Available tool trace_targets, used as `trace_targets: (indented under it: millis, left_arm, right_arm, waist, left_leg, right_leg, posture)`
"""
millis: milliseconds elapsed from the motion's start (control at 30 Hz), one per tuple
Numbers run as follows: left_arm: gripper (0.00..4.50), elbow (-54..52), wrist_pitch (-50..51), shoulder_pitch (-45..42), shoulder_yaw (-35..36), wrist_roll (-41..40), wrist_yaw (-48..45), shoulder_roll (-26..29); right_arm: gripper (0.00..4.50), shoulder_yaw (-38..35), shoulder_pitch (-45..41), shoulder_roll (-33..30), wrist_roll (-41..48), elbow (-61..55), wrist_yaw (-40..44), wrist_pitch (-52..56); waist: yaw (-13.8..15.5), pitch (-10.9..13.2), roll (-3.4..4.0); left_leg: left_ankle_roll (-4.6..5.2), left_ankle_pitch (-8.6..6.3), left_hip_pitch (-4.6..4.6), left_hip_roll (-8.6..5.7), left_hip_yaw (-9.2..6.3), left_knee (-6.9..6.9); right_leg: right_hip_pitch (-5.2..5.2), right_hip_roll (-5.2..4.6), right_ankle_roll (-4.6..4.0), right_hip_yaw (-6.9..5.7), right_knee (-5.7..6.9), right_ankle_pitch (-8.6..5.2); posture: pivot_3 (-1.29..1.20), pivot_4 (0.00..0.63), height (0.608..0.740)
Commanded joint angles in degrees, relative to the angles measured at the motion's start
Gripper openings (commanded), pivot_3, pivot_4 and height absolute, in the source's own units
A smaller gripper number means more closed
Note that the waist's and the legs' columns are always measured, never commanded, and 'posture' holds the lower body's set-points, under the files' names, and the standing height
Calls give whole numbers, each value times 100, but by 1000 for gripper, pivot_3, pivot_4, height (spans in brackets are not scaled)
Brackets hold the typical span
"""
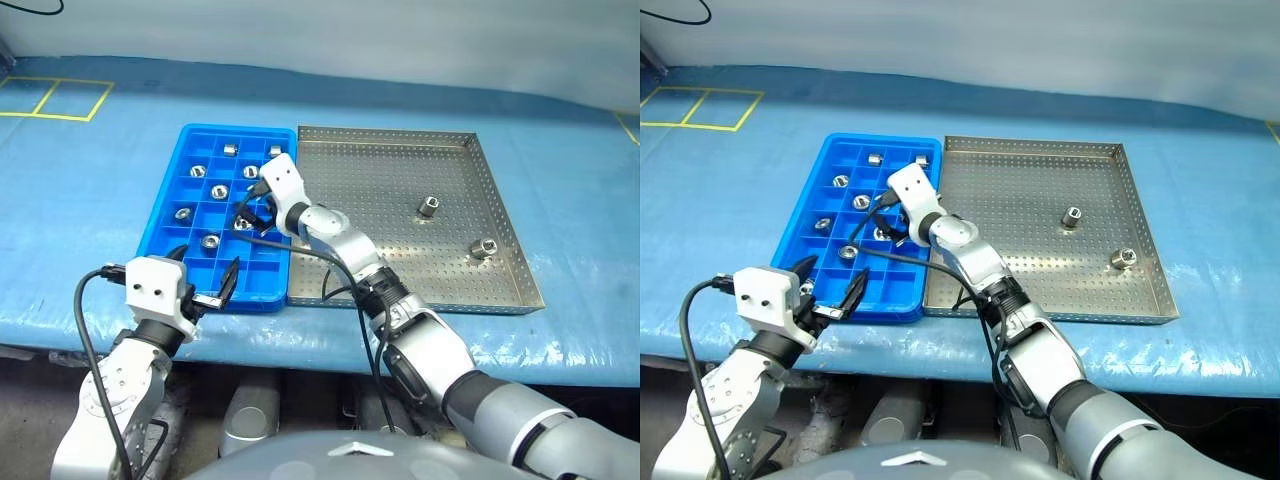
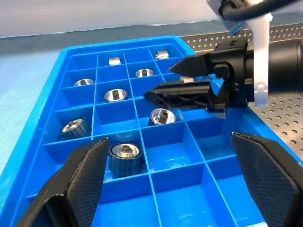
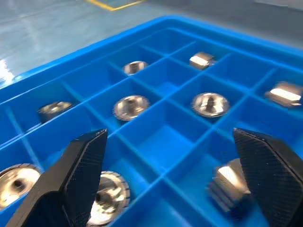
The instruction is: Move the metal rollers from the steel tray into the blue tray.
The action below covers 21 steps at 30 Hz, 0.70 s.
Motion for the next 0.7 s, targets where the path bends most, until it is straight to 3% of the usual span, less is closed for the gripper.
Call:
trace_targets:
  millis: [33,300,533,700]
  left_arm:
    - [4500,91,-18,-263,-144,-88,-129,72]
    - [4500,555,-104,-896,-603,-249,-663,303]
    - [4500,685,-106,-1038,-955,-356,-985,401]
    - [4500,681,-115,-1030,-977,-369,-1007,410]
  right_arm:
    - [4474,-555,116,-180,-112,-840,-574,312]
    - [4474,-1690,251,-968,-345,-620,-1730,650]
    - [4474,-2314,255,-1056,-309,145,-2333,312]
    - [4474,-2485,285,-1027,-277,564,-2454,73]
  waist:
    - [-27,0,1]
    - [-268,2,4]
    - [-618,4,8]
    - [-670,4,9]
  left_leg:
    - [0,0,1,0,0,-3]
    - [0,0,1,-4,10,-7]
    - [1,0,10,1,20,-11]
    - [1,0,19,6,22,-11]
  right_leg:
    - [0,1,-1,0,-1,0]
    - [3,0,-16,7,-8,10]
    - [0,15,-23,24,3,17]
    - [2,21,-16,29,11,12]
  posture:
    - [214,150,740]
    - [107,150,740]
    - [78,150,740]
    - [83,150,740]
